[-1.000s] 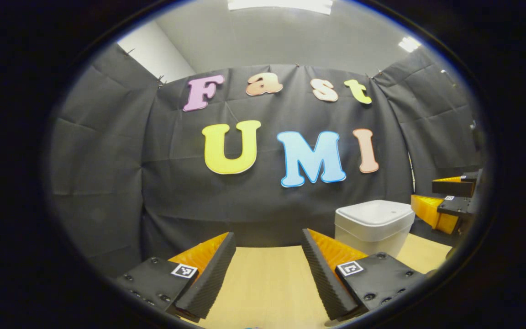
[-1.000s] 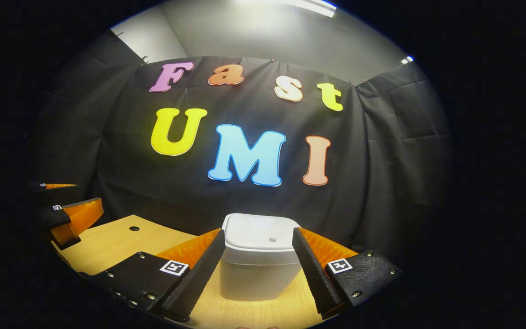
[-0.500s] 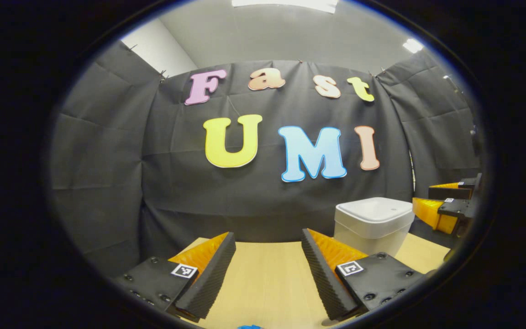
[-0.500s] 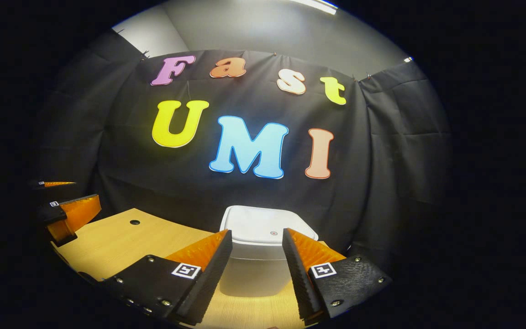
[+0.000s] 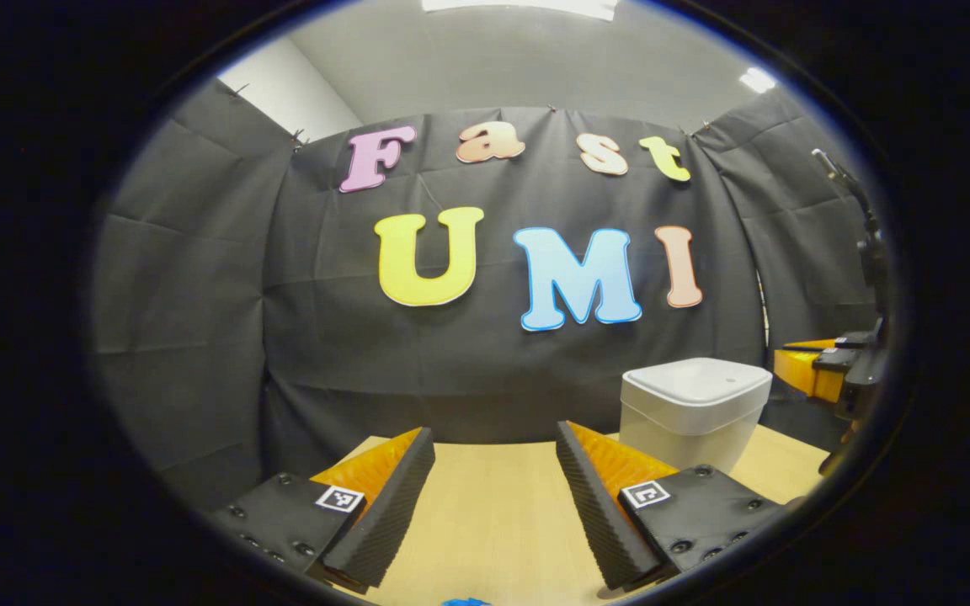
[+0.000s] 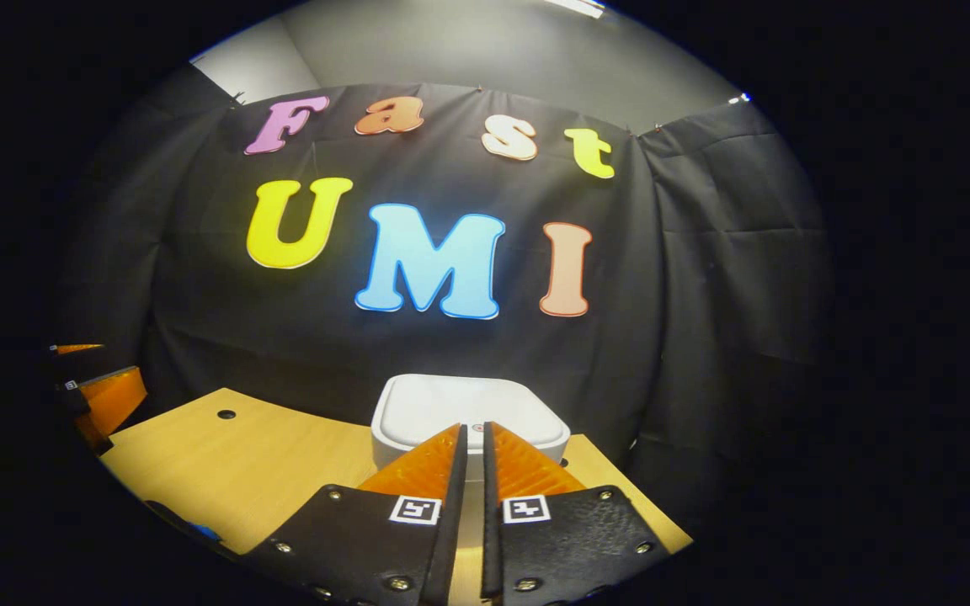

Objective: Press the lid of the desktop garbage bin to open it, pick up the crumpled paper on the desktop and throw it into the bin, then pick up the pop can on the desktop and drop it into the bin, and finally close the garbage bin lid.

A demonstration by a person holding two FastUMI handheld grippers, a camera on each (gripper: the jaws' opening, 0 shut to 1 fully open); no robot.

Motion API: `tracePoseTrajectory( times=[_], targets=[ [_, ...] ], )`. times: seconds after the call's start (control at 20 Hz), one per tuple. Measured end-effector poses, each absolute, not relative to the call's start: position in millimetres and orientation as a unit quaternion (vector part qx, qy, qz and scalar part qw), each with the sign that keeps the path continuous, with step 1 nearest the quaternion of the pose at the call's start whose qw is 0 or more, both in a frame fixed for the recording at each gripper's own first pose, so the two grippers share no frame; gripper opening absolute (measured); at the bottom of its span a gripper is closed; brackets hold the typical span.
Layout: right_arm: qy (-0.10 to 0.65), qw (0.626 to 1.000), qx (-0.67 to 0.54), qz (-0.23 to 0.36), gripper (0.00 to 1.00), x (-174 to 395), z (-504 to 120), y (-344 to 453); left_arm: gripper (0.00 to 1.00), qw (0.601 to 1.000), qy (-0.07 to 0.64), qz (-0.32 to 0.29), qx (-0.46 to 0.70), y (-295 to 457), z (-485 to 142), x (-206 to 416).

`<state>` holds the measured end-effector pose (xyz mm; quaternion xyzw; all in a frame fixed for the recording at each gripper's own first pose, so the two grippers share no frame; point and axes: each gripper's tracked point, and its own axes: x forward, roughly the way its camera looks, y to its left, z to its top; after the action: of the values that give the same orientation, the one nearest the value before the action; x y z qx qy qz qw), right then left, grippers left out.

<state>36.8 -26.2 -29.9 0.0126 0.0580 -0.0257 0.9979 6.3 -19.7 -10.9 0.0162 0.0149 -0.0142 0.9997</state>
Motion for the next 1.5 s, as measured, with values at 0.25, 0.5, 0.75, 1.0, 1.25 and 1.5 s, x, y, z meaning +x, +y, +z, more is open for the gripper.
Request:
tracePoseTrajectory(
  times=[0.25, 0.5, 0.75, 1.0, 1.25, 1.5],
  targets=[
    [0.059, 0.998, 0.015, -0.005, 0.0, 38.2, -33.5, -22.8, 1.0, 1.0, 0.02, -0.013, 0.017, -22.1, -15.2, 8.3],
    [0.063, 0.998, 0.012, 0.009, 0.0, 50.0, -36.6, -22.1, 0.95, 1.0, 0.023, -0.011, 0.019, -24.3, -15.1, 9.4],
    [0.082, 0.996, 0.002, 0.016, 0.0, 76.9, -46.2, -29.9, 1.0, 0.999, 0.02, -0.007, 0.024, -25.0, -13.3, 5.7],
    [0.145, 0.986, 0.067, 0.035, 0.0, 103.2, -72.1, -31.9, 1.0, 0.999, 0.024, 0.002, 0.022, -19.9, -13.9, 3.0],
    [0.156, 0.983, 0.085, 0.036, 0.0, 114.1, -79.3, -37.3, 1.0, 0.999, 0.03, 0.008, 0.023, -16.1, -16.4, 4.7],
    [0.163, 0.982, 0.078, 0.049, 0.0, 113.4, -84.8, -36.9, 1.0, 0.999, 0.032, 0.006, 0.025, -18.5, -17.8, 9.3]
  ],
)
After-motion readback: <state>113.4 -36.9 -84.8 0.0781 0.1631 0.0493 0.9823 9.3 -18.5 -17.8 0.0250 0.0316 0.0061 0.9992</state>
